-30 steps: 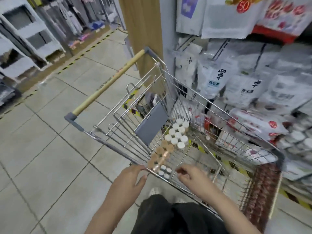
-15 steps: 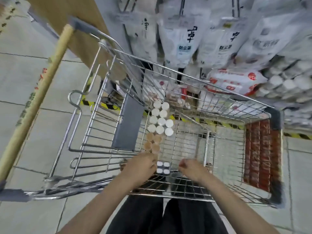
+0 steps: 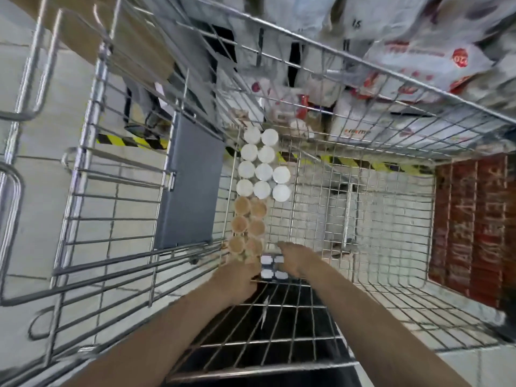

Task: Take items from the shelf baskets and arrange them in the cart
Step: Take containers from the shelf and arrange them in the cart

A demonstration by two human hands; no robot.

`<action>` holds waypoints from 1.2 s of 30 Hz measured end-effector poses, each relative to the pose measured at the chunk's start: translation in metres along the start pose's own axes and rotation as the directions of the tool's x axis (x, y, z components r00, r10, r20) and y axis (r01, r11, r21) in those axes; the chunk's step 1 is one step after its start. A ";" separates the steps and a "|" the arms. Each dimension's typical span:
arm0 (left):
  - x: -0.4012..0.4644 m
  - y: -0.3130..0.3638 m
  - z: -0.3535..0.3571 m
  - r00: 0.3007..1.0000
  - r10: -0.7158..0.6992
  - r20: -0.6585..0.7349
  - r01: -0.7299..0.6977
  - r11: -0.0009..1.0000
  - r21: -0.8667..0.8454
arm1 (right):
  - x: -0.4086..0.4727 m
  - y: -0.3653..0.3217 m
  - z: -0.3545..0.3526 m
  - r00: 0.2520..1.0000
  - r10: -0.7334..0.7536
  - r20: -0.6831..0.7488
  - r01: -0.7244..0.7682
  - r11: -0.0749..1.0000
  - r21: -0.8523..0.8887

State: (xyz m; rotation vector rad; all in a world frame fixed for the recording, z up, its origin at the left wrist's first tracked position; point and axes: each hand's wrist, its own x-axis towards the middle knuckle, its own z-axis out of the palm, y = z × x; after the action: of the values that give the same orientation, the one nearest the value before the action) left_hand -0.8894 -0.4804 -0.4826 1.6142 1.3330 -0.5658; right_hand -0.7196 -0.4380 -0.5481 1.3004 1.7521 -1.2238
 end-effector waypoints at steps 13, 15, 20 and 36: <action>0.017 -0.029 0.008 0.999 -0.025 0.042 0.025 1.000 0.016 | 0.015 0.016 0.017 0.995 -0.040 -0.096 0.039 0.999 -0.017; 0.021 -0.026 0.008 1.000 -0.010 0.003 0.010 1.000 0.005 | 0.014 0.022 0.015 0.993 -0.047 -0.108 0.047 0.999 -0.008; 0.045 -0.014 0.014 0.989 0.145 -0.040 -0.146 0.989 -0.013 | -0.002 0.044 0.003 0.988 -0.004 -0.157 0.019 0.995 0.093; 0.082 -0.002 0.042 0.959 0.283 -0.022 -0.259 0.902 0.346 | -0.059 0.084 -0.002 0.963 0.125 -0.239 -0.028 0.928 0.372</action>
State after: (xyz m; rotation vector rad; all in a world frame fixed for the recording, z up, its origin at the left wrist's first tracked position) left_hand -0.8579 -0.4755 -0.5687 2.0819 1.0723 -0.5938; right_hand -0.6214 -0.4506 -0.5218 1.8006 1.6757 -1.4364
